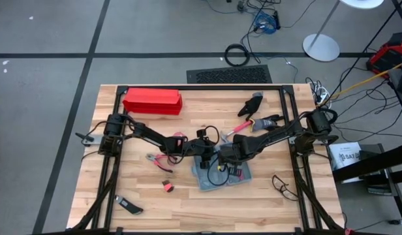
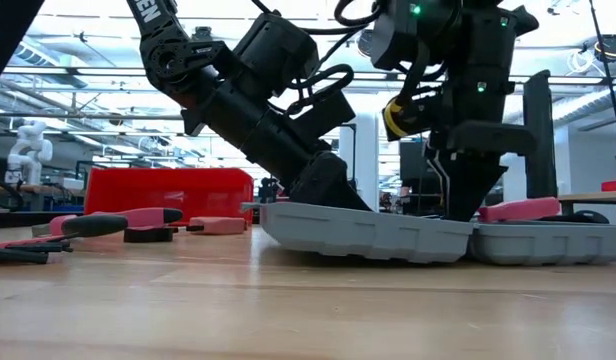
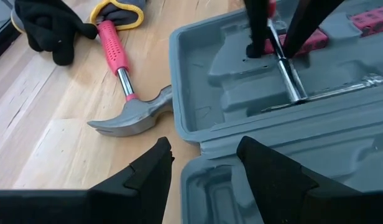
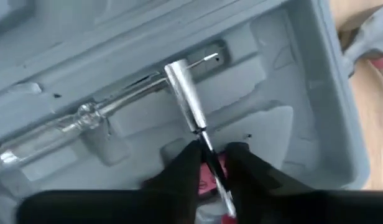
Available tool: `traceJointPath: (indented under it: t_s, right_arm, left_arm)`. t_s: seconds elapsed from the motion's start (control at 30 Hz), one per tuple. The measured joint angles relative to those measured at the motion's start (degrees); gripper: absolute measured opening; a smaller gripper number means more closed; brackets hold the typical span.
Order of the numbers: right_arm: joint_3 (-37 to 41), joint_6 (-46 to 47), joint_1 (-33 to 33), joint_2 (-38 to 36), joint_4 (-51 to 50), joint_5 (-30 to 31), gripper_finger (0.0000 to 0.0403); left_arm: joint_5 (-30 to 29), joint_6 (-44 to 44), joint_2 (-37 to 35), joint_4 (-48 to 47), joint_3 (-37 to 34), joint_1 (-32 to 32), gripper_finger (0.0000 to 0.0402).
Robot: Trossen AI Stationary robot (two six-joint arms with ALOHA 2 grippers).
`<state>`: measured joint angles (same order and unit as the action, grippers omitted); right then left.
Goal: Prefit tool cases
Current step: Remove the orange nut driver from the gray pre-fit tool case
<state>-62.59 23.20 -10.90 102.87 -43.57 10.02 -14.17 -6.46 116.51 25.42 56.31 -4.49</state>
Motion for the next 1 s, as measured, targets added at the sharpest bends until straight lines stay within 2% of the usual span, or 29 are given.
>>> traceJointPath:
  t_s: [0.1, 0.4, 0.6, 0.7, 0.83, 1.0]
  right_arm:
    - [0.13, 0.02, -0.13, -0.45, 0.02, 0.18, 0.0013]
    - [0.26, 6.06, -0.50, -6.55, -1.12, 1.88, 0.0011]
    - [0.24, 14.26, -0.23, -9.93, -15.41, 11.10, 0.0011]
    - [0.32, 17.34, 0.82, -9.96, -19.29, 13.04, 0.0011]
    - [3.50, 20.18, 3.51, -9.95, -14.01, 12.60, 0.0013]
    - [9.70, 23.02, 6.48, -9.95, -5.64, 12.35, 0.0039]
  left_arm:
    - [-0.02, 0.00, 0.00, -0.10, 0.00, 0.02, 0.0202]
    - [0.02, 0.00, 0.00, -0.09, 0.04, -0.02, 0.0202]
    - [0.04, -0.01, 0.00, -0.32, 0.04, -0.02, 0.0202]
    - [0.10, -0.61, -0.02, -0.90, 0.07, -0.02, 0.0202]
    - [0.23, -2.18, -0.02, -1.06, 0.07, -0.02, 0.0202]
    - [0.61, -7.92, -0.13, -3.75, 0.11, -0.04, 0.0202]
